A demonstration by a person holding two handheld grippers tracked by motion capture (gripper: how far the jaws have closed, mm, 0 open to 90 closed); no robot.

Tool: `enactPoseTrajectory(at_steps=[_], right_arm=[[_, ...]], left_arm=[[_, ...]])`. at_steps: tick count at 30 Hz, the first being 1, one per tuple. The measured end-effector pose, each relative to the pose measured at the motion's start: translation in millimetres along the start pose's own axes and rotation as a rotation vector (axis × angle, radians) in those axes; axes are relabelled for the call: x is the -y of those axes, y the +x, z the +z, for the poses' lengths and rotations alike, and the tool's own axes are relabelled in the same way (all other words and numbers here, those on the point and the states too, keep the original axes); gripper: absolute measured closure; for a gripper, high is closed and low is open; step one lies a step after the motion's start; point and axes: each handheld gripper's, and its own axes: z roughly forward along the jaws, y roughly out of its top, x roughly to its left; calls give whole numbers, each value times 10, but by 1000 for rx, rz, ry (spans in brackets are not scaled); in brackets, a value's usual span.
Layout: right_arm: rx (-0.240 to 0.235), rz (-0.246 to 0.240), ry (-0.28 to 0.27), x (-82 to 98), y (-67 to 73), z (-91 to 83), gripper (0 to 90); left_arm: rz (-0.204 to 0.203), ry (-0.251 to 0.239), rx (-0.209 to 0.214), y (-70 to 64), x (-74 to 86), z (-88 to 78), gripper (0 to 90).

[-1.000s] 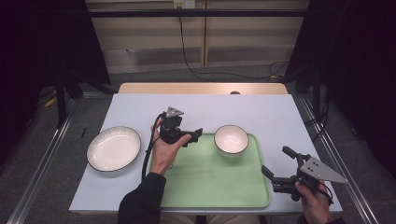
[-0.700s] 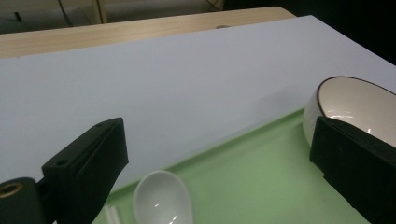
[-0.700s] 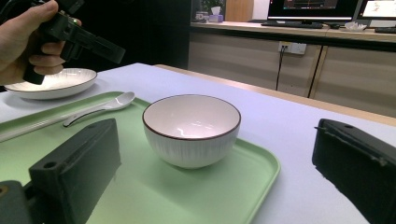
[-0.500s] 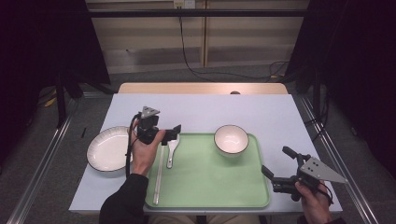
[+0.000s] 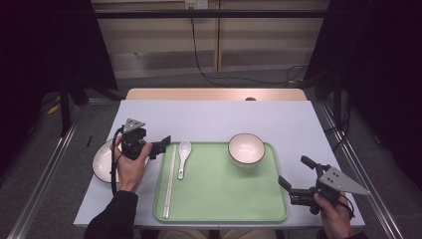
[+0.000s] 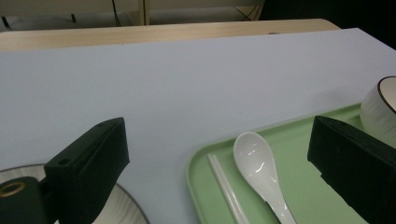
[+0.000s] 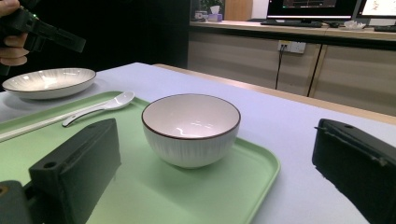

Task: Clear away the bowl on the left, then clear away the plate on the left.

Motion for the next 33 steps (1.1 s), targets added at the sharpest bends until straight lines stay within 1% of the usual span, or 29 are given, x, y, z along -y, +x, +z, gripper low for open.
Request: enactPoseTrajectory(at_steps=[2,4,5,6,7,8,9,10,11,12,13,14,16,17,18,19,21,22,23,25,27,29,30,31,32,33], right_arm=[[0,-1,1,-2,2,11,5],[-4,-4,6,2,4,14,5],[2,0,4,0,-1,8,5],[0,4,2,-5,-4,3,5],[2,5,2,-4,-4,9,5],[-2,-1,7,-1,-10,13,5],[1,0,6,-1,-6,17,5],[0,0,7,-2,-3,16,5],[2,-2,4,-3,-4,15,5],[-2,-2,7,-3,-2,12,5],[2,1,4,-1,0,13,5],[4,-1,2,-1,0,9,5],[6,1,2,-2,4,-2,5],[6,1,3,-1,5,-3,5],[6,3,6,1,6,-5,5],[9,3,8,2,4,-11,5],[6,1,5,5,3,-15,5],[3,-1,4,6,2,-19,5],[3,0,3,7,1,-22,5],[3,2,4,9,0,-24,5],[3,3,4,8,1,-22,5],[5,-2,4,7,1,-16,5],[5,-1,9,7,5,-15,5],[5,1,9,6,7,-13,5],[1,-1,11,6,5,-13,5],[0,1,7,5,4,-9,5]], left_arm=[[2,-1,-11,43,11,-39,54],[-4,-11,-12,113,15,-103,63],[-3,-11,-4,134,23,-127,63],[11,-9,-14,159,35,-150,65],[13,-3,-25,186,49,-158,65],[18,16,-32,220,62,-174,66],[29,18,-42,257,88,-206,71],[30,20,-34,280,102,-222,72],[23,22,-25,323,131,-248,79],[17,19,-33,348,148,-267,78],[16,26,-21,396,166,-291,80],[5,34,2,460,188,-315,91],[-1,47,1,543,212,-348,93],[8,48,-14,582,224,-362,92],[7,52,-16,620,232,-373,93],[-1,49,-15,662,239,-389,93],[0,47,-9,741,236,-438,93],[-5,50,-28,791,238,-472,91],[-12,57,-15,830,242,-492,89],[-13,80,-40,907,253,-525,89],[-16,90,-33,1023,270,-564,95],[-41,82,-22,1152,296,-605,109],[-47,83,-33,1182,304,-612,127],[-53,86,-57,1222,317,-619,142],[-73,86,-70,1273,327,-624,146],[-77,90,-79,1305,336,-624,160]])
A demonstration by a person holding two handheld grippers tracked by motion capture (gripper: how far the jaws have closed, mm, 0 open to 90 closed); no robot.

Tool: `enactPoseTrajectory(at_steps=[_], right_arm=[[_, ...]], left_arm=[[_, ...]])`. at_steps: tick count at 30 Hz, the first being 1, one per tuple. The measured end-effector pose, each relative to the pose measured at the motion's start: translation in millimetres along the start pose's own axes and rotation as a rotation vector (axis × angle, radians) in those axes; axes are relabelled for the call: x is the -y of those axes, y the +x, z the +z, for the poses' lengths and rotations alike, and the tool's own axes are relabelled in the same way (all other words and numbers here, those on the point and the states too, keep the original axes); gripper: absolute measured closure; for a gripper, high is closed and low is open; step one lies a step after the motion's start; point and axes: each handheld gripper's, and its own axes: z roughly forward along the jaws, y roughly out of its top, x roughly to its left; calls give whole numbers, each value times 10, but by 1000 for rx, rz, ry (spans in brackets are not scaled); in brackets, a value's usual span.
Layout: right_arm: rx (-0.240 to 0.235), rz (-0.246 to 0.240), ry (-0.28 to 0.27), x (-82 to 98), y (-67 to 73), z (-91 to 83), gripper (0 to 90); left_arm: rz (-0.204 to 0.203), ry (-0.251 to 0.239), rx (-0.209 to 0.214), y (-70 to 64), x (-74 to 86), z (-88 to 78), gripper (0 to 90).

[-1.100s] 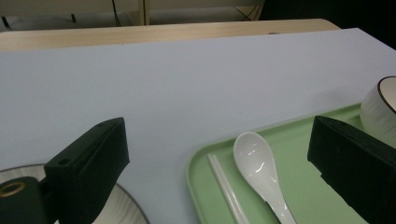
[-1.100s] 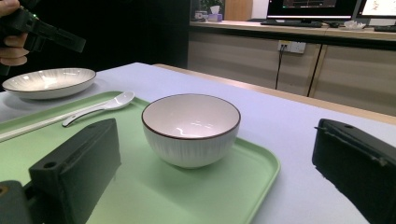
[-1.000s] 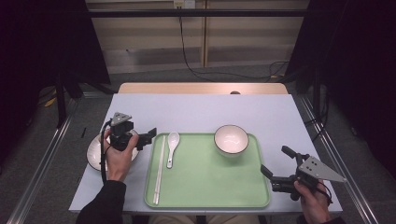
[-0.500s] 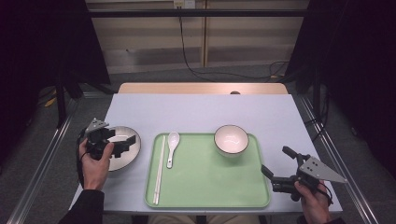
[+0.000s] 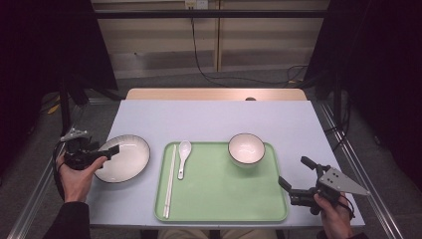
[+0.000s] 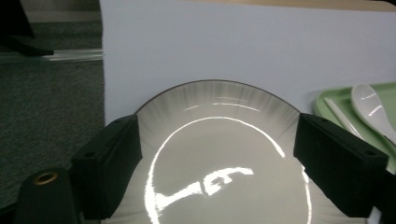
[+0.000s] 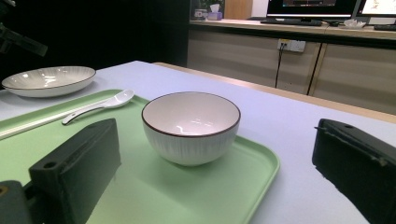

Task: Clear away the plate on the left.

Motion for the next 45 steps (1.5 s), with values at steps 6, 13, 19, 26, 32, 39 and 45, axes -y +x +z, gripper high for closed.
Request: enactPoseTrajectory(at_steps=[6,13,19,26,32,39,45], right_arm=[[-2,1,4,-2,1,-5,5],[-1,5,0,-3,1,6,5],[-2,2,1,0,1,5,5],[0,5,2,1,2,5,5],[-2,1,3,3,-2,3,5],[3,0,2,2,0,7,5],[1,1,3,1,0,3,4]], left_arm=[[-58,30,-51,196,43,58,399],[-72,63,-84,331,104,105,489],[-92,79,-105,424,142,115,548],[-117,112,-75,457,143,200,688],[-169,130,-65,500,158,230,736],[-240,135,10,617,206,267,799],[-273,138,59,672,224,284,800]])
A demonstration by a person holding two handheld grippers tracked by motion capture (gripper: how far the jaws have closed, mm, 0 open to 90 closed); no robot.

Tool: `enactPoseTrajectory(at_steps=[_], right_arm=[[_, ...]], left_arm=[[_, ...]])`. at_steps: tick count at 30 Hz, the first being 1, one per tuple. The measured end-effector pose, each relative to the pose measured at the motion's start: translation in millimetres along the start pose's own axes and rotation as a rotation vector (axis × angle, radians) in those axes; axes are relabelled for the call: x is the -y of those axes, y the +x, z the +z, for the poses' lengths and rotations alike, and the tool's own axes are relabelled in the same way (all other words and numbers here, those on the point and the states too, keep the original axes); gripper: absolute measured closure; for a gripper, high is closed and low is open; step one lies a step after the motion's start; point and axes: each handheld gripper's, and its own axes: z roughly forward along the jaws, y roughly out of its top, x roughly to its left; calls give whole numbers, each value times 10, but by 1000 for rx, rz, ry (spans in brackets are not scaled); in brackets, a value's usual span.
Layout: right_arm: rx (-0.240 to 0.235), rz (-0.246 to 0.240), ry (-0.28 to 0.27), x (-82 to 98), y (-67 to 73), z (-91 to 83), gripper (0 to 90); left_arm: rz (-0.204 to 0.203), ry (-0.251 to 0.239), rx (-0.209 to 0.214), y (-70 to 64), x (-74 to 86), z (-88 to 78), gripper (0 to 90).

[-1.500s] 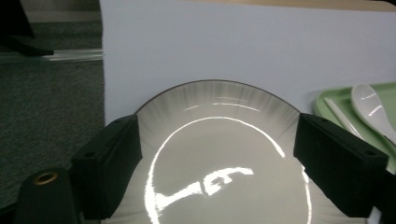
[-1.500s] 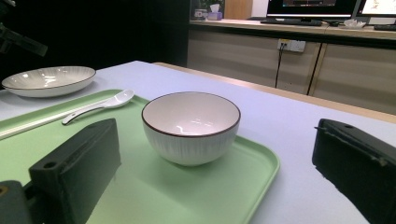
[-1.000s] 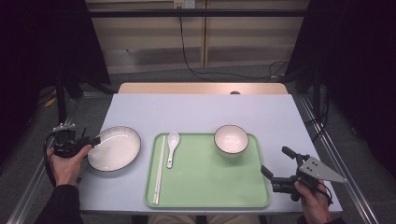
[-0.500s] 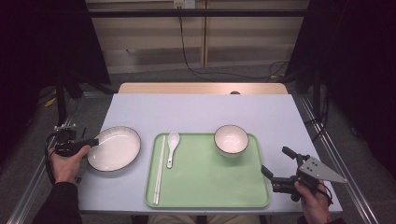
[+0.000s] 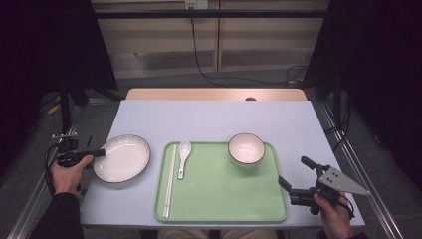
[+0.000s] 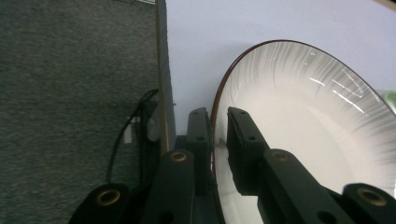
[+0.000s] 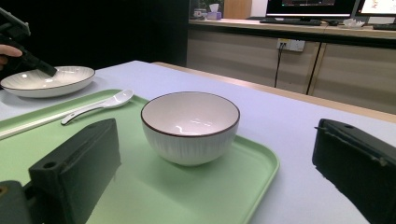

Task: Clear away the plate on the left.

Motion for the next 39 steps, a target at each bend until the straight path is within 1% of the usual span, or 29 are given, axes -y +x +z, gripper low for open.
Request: enactPoseTrajectory(at_steps=[2,4,5,6,9,10,11,12,13,14,16,17,18,20,21,23,24,25,27,28,29,30,31,33,34,35,36,37,39], right_arm=[[3,1,-1,0,3,3,5],[3,2,-3,-1,4,3,4],[3,0,-2,0,3,3,4],[3,0,-1,0,2,3,4],[7,-1,-1,1,1,7,4],[6,-3,0,2,-1,5,4],[5,-1,0,0,0,3,4],[8,0,1,1,0,3,4],[8,-4,1,2,0,6,4],[11,-1,0,1,2,6,4],[9,-2,-2,0,3,4,3],[9,-4,0,1,0,6,3],[9,-3,2,2,0,8,3],[11,-3,3,2,-1,12,3],[14,-4,6,2,1,11,3],[11,-4,3,3,1,9,3],[13,-5,4,3,-1,10,3],[13,-4,3,2,-1,10,3],[9,-8,8,3,2,4,2],[11,-9,10,3,1,4,2],[10,-5,5,2,-1,6,2],[9,-6,6,3,-2,5,2],[10,-6,6,3,-1,5,2],[16,-4,1,2,3,8,2],[10,-6,6,3,0,4,2],[16,-7,8,4,1,8,2],[14,-7,9,3,1,6,1],[13,-6,8,2,2,5,2],[16,-8,8,3,4,5,2]], left_arm=[[-12,-2,15,17,1,7,803],[-21,6,13,14,-11,-2,809],[-42,-8,7,8,-12,-5,817],[-50,-32,17,16,-10,-22,833],[-35,-32,27,-5,-19,-57,848],[-32,-22,25,-7,-20,-73,852],[-42,-22,20,-20,-19,-74,854],[-40,-29,14,-33,-20,-72,853],[-44,-34,29,-36,-24,-77,855],[-46,-28,21,-43,-31,-81,858],[-45,-37,29,-72,-35,-82,860],[-42,-27,16,-83,-40,-84,860],[-42,-24,26,-87,-44,-84,861],[-59,-19,24,-97,-45,-76,861],[-51,-24,25,-106,-42,-76,862],[-60,-20,27,-116,-47,-72,864],[-62,-8,11,-125,-53,-73,864],[-58,-11,21,-127,-55,-74,864],[-44,-6,9,-139,-59,-74,863],[-43,5,28,-122,-55,-64,863],[-59,17,31,-113,-49,-45,861],[-55,36,5,-111,-39,-17,857],[-53,30,18,-98,-24,3,849],[-72,29,30,-90,-29,15,848],[-61,47,29,-93,-39,31,842],[-65,62,34,-90,-47,48,829],[-61,68,44,-84,-44,69,814],[-73,84,56,-84,-41,101,792],[-82,83,68,-104,-37,155,730]])
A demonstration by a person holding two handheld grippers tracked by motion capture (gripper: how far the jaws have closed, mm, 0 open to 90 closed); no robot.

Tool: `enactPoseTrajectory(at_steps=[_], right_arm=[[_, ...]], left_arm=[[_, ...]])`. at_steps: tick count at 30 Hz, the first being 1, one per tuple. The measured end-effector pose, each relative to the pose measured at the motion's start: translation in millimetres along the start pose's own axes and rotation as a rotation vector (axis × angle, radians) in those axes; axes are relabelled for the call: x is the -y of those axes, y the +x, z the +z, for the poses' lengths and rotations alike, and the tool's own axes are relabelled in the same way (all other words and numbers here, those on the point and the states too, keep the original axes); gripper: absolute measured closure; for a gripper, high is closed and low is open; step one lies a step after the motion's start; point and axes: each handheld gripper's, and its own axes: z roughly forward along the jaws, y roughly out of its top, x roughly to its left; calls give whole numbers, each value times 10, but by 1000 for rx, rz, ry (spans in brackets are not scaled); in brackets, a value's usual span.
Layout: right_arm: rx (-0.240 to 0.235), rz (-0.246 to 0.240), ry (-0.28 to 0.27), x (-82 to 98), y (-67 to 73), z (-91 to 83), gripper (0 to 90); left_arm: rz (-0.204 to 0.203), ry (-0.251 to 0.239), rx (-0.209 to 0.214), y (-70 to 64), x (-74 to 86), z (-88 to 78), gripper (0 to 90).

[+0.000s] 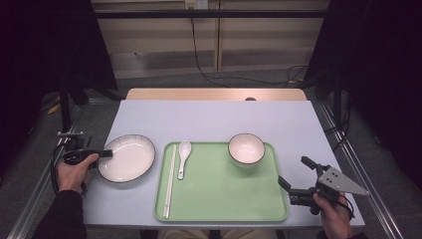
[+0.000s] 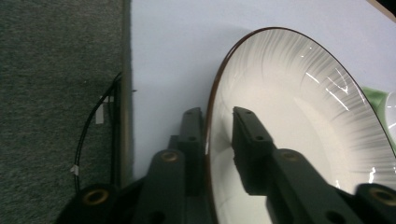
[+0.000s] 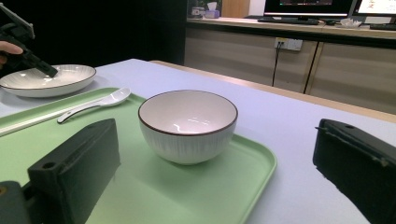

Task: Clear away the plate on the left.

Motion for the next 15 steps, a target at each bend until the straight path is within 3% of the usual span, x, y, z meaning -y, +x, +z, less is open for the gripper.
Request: enactPoseTrajectory(at_steps=[3,5,6,8,12,13,15], right_arm=[[-2,1,-5,-1,-2,-3,1],[-6,-2,-2,1,0,-3,1],[-4,0,-3,0,1,-1,1],[-4,-2,-4,-1,-1,-3,1],[1,-3,2,2,1,4,1],[4,-3,4,3,1,3,1],[4,-6,2,1,-3,-7,0]], left_arm=[[-12,7,12,25,-10,6,732],[-41,-26,28,36,7,9,752],[-80,-29,88,79,17,8,779],[-104,-44,120,83,43,7,844],[-109,-47,116,36,36,7,851],[-96,-32,107,28,27,-8,851],[-106,-47,89,-18,26,-21,851]])
